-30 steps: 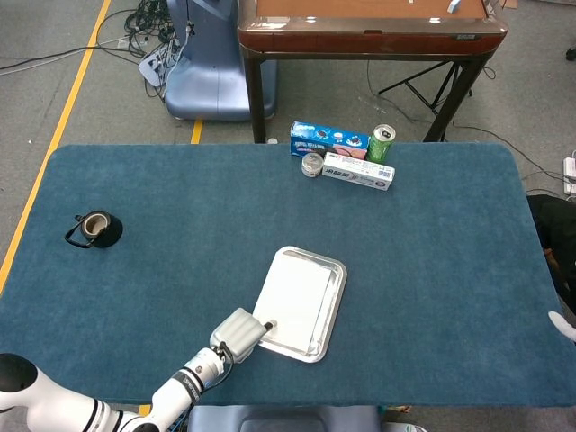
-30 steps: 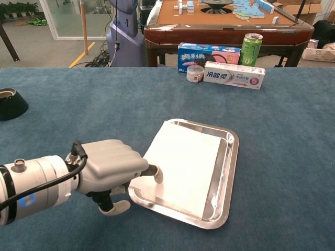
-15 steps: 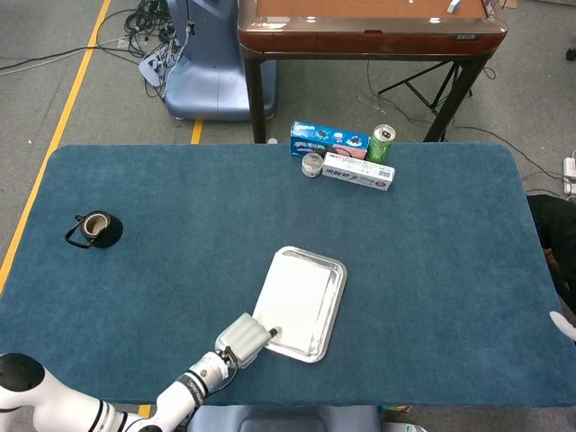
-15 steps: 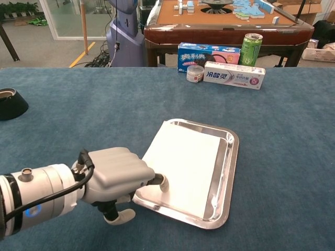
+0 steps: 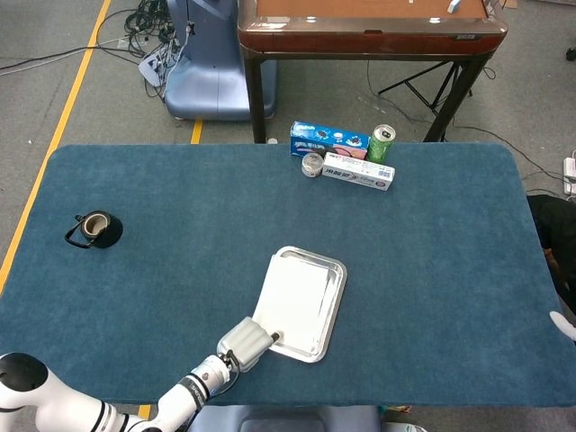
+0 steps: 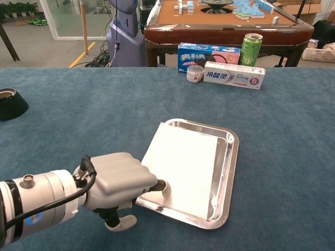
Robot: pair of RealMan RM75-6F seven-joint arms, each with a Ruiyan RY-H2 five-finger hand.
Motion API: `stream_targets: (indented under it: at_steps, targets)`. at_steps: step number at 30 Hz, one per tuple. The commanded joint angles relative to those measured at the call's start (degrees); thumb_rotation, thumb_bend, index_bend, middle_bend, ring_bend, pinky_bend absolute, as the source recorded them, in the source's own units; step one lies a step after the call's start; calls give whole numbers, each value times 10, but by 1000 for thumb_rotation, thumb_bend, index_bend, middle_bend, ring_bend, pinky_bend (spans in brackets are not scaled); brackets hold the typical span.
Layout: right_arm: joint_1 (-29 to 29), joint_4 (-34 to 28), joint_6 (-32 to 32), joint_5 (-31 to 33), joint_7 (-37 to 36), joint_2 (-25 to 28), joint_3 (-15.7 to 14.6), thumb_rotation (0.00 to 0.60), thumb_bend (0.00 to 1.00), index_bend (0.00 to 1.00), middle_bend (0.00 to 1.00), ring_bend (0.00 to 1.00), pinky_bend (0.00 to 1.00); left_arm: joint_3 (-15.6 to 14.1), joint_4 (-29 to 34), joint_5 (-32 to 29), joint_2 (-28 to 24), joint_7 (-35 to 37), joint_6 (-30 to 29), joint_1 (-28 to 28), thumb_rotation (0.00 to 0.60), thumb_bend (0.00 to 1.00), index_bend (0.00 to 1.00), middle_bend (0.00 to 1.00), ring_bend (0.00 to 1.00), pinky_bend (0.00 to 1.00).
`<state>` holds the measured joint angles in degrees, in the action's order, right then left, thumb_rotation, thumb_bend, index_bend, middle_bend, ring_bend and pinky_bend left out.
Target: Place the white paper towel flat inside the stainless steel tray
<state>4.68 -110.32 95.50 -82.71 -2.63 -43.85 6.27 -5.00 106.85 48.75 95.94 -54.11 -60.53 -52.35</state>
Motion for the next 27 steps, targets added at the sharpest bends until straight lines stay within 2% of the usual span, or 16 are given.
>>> stream_targets:
  at_steps: [1, 27]
  targets:
    - [0, 0, -1, 0, 0, 0, 0, 600, 119, 298, 345, 252, 407, 0, 0, 1, 1, 0, 0, 0, 600, 394, 198, 999, 859, 927]
    - [2, 2, 4, 1, -5, 0, 2, 600, 119, 298, 345, 252, 407, 2, -22, -11, 22, -13, -5, -5, 600, 394, 156, 1000, 860, 928]
